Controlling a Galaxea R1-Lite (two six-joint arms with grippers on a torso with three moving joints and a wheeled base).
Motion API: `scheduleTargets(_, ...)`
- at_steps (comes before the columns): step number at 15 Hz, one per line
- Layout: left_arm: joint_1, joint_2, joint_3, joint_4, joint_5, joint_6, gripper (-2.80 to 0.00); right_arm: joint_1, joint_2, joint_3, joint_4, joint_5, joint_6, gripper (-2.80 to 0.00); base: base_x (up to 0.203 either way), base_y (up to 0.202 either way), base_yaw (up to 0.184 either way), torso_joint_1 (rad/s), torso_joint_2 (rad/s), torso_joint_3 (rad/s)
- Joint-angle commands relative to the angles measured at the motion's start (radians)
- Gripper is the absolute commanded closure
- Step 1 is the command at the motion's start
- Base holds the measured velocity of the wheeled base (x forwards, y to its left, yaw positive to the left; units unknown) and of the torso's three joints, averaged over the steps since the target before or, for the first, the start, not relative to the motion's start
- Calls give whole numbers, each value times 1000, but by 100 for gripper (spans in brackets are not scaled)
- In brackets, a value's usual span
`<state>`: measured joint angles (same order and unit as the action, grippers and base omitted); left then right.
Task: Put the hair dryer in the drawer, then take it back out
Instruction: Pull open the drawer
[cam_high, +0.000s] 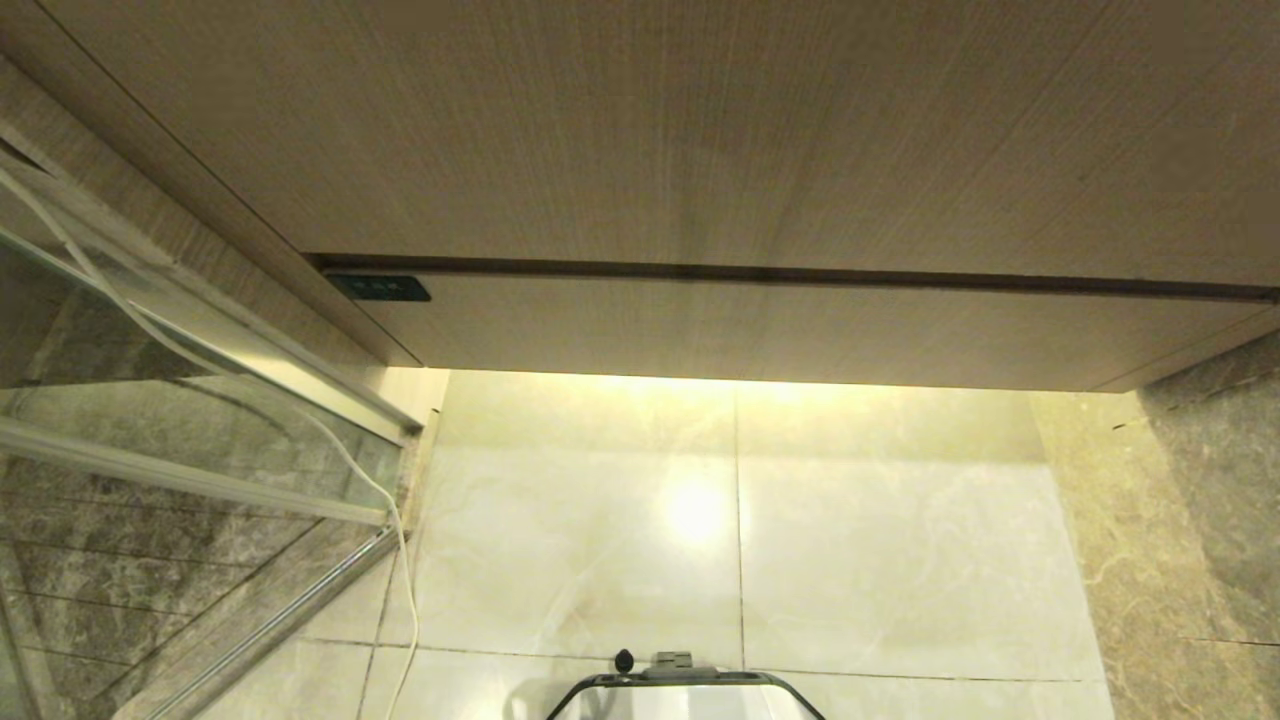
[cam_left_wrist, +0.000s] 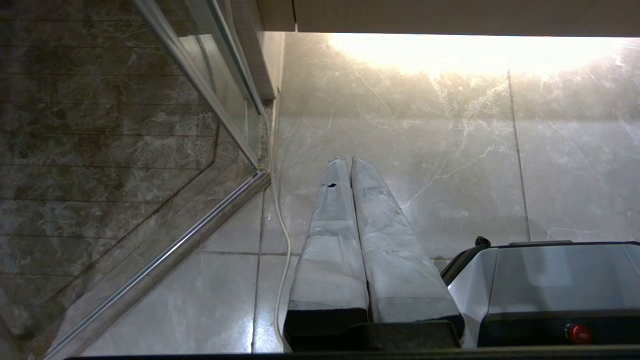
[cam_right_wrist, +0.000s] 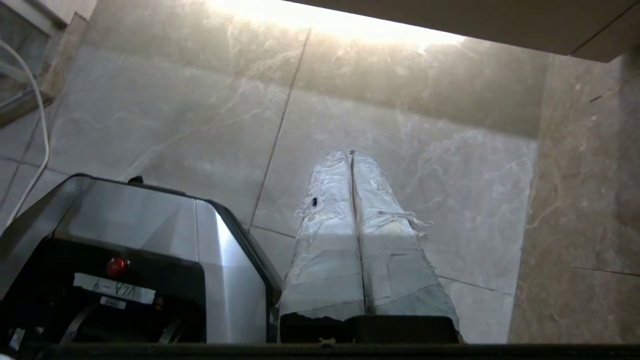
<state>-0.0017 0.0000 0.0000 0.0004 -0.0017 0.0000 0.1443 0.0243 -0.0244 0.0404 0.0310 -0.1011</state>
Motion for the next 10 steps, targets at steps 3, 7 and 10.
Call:
scheduleTargets(3, 0, 0, 2, 0, -1, 0, 0, 6, -64, 14, -11, -10, 32, 0, 0, 0, 0, 0, 0, 0)
scheduleTargets(7, 0, 0, 1, 0, 0, 0, 0, 6, -64, 53, -122, -19, 55, 0, 0, 0, 0, 0, 0, 0)
scheduleTargets(10, 0, 0, 0, 0, 0, 0, 0, 6, -64, 64, -157, -20, 92, 0, 0, 0, 0, 0, 0, 0)
